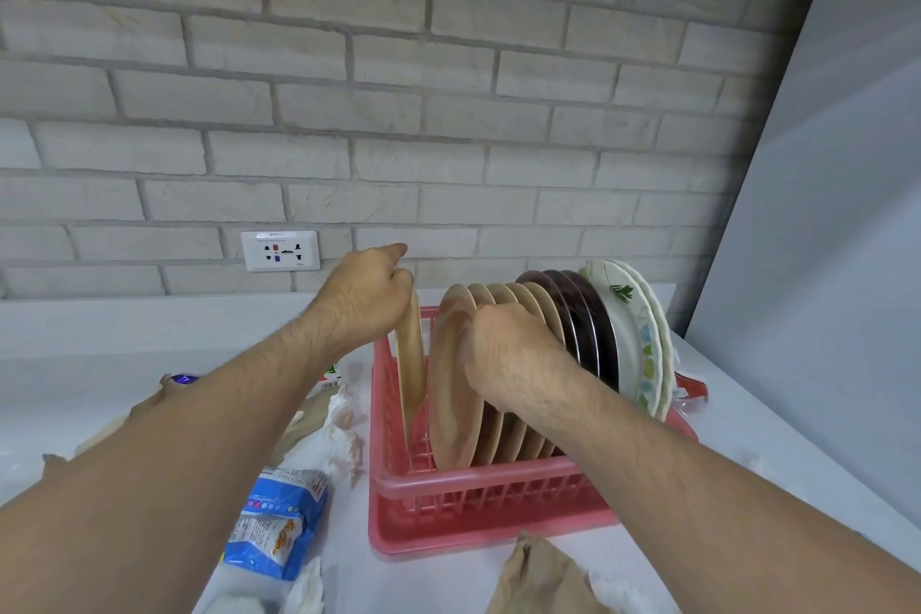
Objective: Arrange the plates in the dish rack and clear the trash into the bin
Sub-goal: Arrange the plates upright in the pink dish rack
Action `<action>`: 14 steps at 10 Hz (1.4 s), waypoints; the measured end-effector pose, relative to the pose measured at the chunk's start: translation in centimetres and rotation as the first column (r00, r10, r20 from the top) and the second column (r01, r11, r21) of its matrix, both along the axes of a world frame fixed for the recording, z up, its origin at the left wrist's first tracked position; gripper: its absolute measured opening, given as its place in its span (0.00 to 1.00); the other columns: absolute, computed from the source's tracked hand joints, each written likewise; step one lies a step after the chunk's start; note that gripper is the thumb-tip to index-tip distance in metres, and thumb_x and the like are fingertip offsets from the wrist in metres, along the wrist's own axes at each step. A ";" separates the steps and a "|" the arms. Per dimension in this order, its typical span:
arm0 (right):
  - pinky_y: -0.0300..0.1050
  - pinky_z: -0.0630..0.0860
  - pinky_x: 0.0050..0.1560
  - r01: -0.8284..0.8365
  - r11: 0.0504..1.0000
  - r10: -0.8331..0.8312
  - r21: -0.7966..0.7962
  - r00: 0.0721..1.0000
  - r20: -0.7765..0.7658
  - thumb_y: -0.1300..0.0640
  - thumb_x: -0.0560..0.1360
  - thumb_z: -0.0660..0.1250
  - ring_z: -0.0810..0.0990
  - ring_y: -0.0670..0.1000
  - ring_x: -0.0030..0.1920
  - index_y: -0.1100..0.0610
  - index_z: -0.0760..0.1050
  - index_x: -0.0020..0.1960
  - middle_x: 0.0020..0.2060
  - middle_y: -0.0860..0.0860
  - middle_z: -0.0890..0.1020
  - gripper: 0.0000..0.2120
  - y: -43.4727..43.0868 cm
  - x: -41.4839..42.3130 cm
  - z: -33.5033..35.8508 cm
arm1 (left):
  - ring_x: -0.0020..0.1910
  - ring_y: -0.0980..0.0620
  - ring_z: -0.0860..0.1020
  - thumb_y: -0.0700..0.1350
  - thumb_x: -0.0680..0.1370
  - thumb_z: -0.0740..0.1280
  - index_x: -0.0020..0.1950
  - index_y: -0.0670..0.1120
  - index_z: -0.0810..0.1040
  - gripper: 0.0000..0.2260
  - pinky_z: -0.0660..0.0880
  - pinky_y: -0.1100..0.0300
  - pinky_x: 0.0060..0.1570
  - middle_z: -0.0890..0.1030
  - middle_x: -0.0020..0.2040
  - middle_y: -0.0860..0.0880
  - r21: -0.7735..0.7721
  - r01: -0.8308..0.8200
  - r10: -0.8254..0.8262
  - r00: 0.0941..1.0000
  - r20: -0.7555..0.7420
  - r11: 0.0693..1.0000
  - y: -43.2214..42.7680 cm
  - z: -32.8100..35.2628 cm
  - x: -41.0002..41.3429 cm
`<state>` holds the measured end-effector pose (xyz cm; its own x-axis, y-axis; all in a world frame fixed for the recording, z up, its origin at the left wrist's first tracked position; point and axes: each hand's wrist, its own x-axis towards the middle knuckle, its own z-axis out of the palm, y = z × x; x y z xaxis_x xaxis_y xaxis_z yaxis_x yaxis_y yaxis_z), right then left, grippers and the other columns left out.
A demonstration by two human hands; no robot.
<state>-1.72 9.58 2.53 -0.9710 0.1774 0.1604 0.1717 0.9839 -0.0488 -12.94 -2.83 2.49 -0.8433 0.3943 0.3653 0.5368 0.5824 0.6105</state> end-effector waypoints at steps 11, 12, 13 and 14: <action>0.53 0.69 0.60 -0.002 0.996 0.025 0.093 0.969 -0.246 0.53 0.75 0.57 0.73 0.52 0.50 0.52 0.72 0.52 0.45 0.48 0.75 0.09 1.8 -1.8 -2.8 | 0.63 0.46 0.75 0.43 0.80 0.54 0.75 0.44 0.63 0.23 0.73 0.56 0.59 0.74 0.68 0.42 -0.157 -0.027 0.027 1.000 -0.005 0.987 2.6 -2.5 0.6; 0.53 0.70 0.60 -0.016 0.993 0.043 0.118 0.974 -0.224 0.53 0.75 0.56 0.73 0.53 0.50 0.52 0.72 0.55 0.45 0.48 0.76 0.12 2.0 -1.8 -2.9 | 0.64 0.44 0.74 0.45 0.80 0.53 0.75 0.44 0.63 0.23 0.73 0.54 0.60 0.74 0.68 0.42 -0.163 -0.047 0.048 0.999 0.002 0.985 2.8 -2.9 0.7; 0.53 0.68 0.62 -0.014 0.992 0.041 0.123 0.975 -0.218 0.53 0.75 0.56 0.74 0.53 0.52 0.52 0.73 0.57 0.47 0.48 0.77 0.13 2.2 -1.8 -2.9 | 0.65 0.44 0.73 0.46 0.81 0.52 0.75 0.45 0.63 0.22 0.73 0.51 0.62 0.74 0.68 0.42 -0.183 -0.023 0.023 1.000 0.000 0.983 2.9 -3.0 0.6; 0.53 0.68 0.62 -0.015 0.992 0.044 0.123 0.971 -0.235 0.51 0.75 0.55 0.74 0.52 0.51 0.50 0.72 0.57 0.46 0.47 0.76 0.13 2.2 -1.7 -2.9 | 0.68 0.45 0.71 0.48 0.82 0.50 0.75 0.46 0.64 0.22 0.70 0.51 0.66 0.72 0.70 0.43 -0.166 0.027 -0.024 1.000 0.019 0.986 3.0 -3.0 0.7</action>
<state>-3.45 11.76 -0.32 -0.9074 0.1148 0.4043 0.1400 0.9896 0.0333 -12.21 0.13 -0.50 -0.8377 0.4696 0.2788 0.5432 0.6630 0.5152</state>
